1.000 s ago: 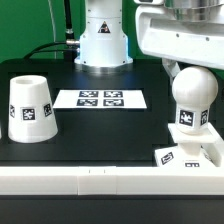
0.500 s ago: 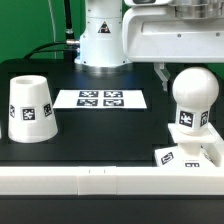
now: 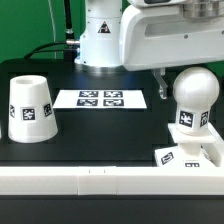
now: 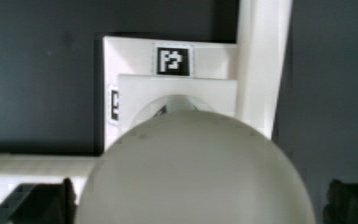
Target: Assemble lamp
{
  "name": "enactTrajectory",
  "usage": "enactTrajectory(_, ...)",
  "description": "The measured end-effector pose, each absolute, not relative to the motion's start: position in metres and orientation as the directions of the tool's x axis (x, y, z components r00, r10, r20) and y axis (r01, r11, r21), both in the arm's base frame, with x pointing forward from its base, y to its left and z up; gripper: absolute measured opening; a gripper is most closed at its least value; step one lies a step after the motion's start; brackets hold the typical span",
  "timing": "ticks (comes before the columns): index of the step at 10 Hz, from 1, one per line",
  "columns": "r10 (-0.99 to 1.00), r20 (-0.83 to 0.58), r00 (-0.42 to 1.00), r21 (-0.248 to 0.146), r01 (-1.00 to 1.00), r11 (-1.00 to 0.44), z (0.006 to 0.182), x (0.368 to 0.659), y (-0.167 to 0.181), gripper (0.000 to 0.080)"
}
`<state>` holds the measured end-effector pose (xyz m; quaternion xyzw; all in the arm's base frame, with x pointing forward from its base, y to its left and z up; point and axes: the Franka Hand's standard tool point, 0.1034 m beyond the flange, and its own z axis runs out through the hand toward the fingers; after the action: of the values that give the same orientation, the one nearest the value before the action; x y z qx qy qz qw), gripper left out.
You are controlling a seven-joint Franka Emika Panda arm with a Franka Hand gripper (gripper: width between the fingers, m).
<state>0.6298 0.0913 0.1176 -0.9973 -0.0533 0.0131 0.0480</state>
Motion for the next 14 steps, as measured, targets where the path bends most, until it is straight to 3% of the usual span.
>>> enactTrajectory(3, 0.285, -0.003, 0.959, -0.099, 0.283, -0.954, 0.1174, 0.6298, 0.0907, 0.0699)
enactTrajectory(6, 0.578, 0.015, 0.816, -0.063, 0.578, -0.814, 0.1179, 0.6309, 0.0910, 0.0699)
enactTrajectory(9, 0.833, 0.003, 0.554, -0.028, 0.832, -0.554, 0.1157, 0.6302, 0.0915, 0.0699)
enactTrajectory(14, 0.971, -0.015, 0.240, -0.011, 0.971, -0.240, 0.1171, 0.6309, 0.0940, 0.0699)
